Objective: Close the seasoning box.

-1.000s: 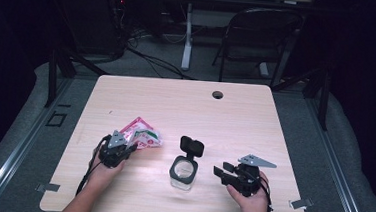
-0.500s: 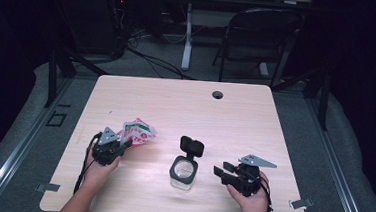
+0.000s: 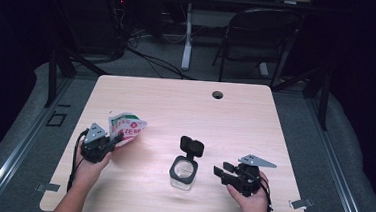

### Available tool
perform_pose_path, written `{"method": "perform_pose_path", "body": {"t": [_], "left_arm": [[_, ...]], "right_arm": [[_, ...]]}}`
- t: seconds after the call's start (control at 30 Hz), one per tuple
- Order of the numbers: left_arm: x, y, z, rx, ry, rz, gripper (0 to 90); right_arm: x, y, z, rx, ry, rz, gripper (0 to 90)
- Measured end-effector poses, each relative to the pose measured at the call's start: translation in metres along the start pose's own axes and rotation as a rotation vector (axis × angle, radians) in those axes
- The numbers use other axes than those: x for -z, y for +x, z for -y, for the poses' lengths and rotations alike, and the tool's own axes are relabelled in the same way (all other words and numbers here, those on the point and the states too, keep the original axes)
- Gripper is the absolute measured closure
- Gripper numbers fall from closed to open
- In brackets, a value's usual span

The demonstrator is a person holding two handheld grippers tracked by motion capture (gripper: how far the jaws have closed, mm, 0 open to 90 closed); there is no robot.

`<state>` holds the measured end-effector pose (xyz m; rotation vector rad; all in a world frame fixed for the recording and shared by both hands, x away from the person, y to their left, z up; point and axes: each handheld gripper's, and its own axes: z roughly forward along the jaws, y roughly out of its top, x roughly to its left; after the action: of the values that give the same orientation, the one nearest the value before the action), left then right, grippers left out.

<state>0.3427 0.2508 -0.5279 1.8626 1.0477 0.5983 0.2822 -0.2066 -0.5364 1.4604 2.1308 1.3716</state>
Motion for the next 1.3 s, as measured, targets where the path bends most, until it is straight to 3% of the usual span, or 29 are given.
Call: {"method": "perform_pose_path", "body": {"t": [0.3,0.6,1.1,1.3], "left_arm": [[0.018,0.004,-0.007,0.022,-0.04,-0.035,89.9],[0.029,0.002,-0.013,0.022,-0.059,-0.025,89.9],[0.034,-0.014,-0.022,-0.01,-0.083,0.029,89.9],[0.03,-0.026,-0.025,-0.028,-0.086,0.08,89.9]], "right_arm": [[0.0,0.0,0.0,-0.002,-0.004,-0.002,52.9],[0.0,0.0,0.0,-0.002,-0.004,-0.003,52.9],[0.001,0.0,0.0,-0.002,-0.006,-0.003,52.8],[0.0,0.0,0.0,-0.003,-0.006,-0.001,52.8]]}}
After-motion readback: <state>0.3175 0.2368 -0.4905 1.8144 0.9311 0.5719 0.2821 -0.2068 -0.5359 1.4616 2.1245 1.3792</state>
